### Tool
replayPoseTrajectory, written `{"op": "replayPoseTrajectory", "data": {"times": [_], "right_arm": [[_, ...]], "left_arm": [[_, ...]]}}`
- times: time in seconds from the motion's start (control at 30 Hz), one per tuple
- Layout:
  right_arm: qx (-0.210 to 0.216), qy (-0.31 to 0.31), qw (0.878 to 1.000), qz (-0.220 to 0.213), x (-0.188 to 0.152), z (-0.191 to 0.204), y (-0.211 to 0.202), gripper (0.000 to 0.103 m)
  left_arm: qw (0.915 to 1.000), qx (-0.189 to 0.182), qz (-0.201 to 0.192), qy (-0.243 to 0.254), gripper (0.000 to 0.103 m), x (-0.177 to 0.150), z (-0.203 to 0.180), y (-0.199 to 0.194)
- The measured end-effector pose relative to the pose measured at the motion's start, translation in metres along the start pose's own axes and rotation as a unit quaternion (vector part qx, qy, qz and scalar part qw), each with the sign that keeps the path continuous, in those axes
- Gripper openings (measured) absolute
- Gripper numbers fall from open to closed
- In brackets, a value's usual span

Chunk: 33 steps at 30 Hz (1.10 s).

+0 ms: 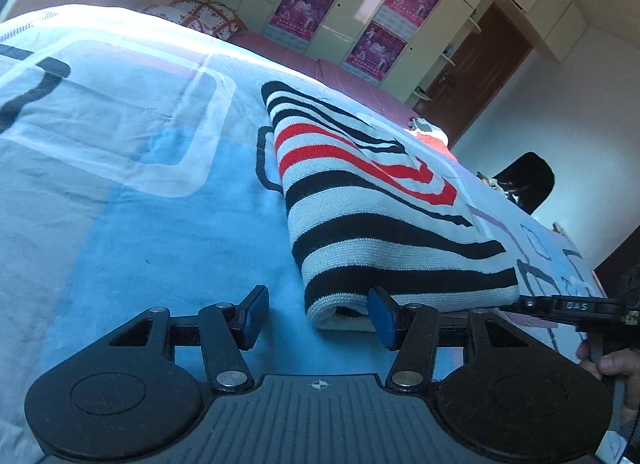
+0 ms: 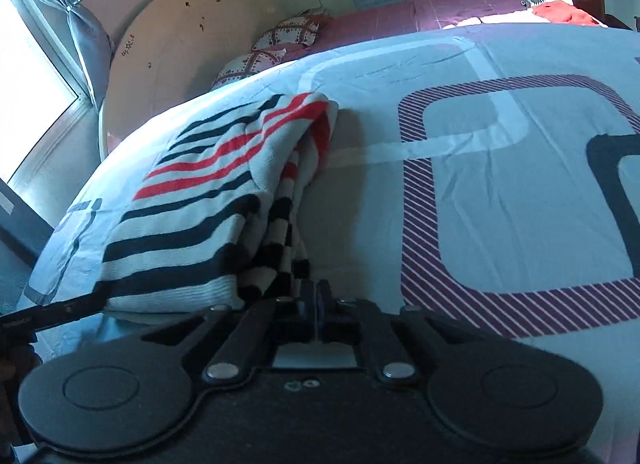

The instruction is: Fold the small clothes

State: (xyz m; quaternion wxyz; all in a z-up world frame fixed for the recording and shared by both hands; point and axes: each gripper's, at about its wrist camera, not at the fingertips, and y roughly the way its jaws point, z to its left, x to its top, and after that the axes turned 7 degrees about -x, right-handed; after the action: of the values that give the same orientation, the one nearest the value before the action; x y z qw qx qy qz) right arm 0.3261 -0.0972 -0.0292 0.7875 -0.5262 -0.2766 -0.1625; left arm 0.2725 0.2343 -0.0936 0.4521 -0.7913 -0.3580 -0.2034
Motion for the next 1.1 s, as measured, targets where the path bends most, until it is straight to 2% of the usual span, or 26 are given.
{"op": "replayPoseTrajectory", "data": {"times": [0.03, 0.07, 0.1, 0.13, 0.17, 0.2, 0.27, 0.33, 0.4, 0.5, 0.67, 0.83, 1.1], "right_arm": [[-0.005, -0.008, 1.000, -0.010, -0.003, 0.003, -0.011, 0.022], [-0.012, -0.021, 1.000, -0.020, -0.006, 0.008, -0.024, 0.029], [-0.017, -0.030, 0.999, -0.031, -0.008, 0.013, -0.038, 0.032], [-0.019, -0.035, 0.998, -0.042, -0.010, 0.019, -0.051, 0.041], [-0.019, -0.034, 0.998, -0.053, -0.011, 0.023, -0.064, 0.058], [-0.021, -0.031, 0.997, -0.065, -0.013, 0.028, -0.077, 0.074], [-0.022, -0.031, 0.995, -0.090, -0.016, 0.038, -0.102, 0.082], [-0.034, -0.038, 0.993, -0.104, -0.023, 0.049, -0.125, 0.088], [-0.044, -0.049, 0.991, -0.116, -0.036, 0.060, -0.147, 0.102], [-0.053, -0.072, 0.988, -0.122, -0.063, 0.075, -0.178, 0.103], [-0.105, -0.108, 0.979, -0.135, -0.120, 0.095, -0.233, 0.103], [-0.099, -0.109, 0.974, -0.174, -0.167, 0.101, -0.296, 0.103], [-0.090, -0.111, 0.968, -0.206, -0.186, 0.104, -0.336, 0.103]], "left_arm": [[0.9998, 0.019, -0.004, 0.009, 0.054, -0.002, -0.007, -0.007], [0.9993, 0.031, -0.009, 0.019, 0.058, -0.004, -0.014, -0.015], [0.9986, 0.040, -0.017, 0.029, 0.063, -0.005, -0.023, -0.025], [0.9976, 0.049, -0.033, 0.037, 0.082, -0.007, -0.034, -0.038], [0.9964, 0.054, -0.047, 0.046, 0.095, -0.009, -0.045, -0.050], [0.9950, 0.057, -0.058, 0.057, 0.098, -0.010, -0.056, -0.061], [0.9920, 0.064, -0.071, 0.082, 0.103, -0.013, -0.080, -0.083], [0.9890, 0.081, -0.077, 0.097, 0.103, -0.018, -0.103, -0.103], [0.9872, 0.083, -0.079, 0.111, 0.103, -0.026, -0.123, -0.123], [0.9846, 0.078, -0.088, 0.130, 0.103, -0.048, -0.154, -0.158], [0.9795, 0.084, -0.118, 0.140, 0.103, -0.103, -0.194, -0.225], [0.9756, 0.085, -0.130, 0.155, 0.103, -0.149, -0.219, -0.279], [0.9715, 0.078, -0.156, 0.161, 0.103, -0.184, -0.245, -0.328]]}}
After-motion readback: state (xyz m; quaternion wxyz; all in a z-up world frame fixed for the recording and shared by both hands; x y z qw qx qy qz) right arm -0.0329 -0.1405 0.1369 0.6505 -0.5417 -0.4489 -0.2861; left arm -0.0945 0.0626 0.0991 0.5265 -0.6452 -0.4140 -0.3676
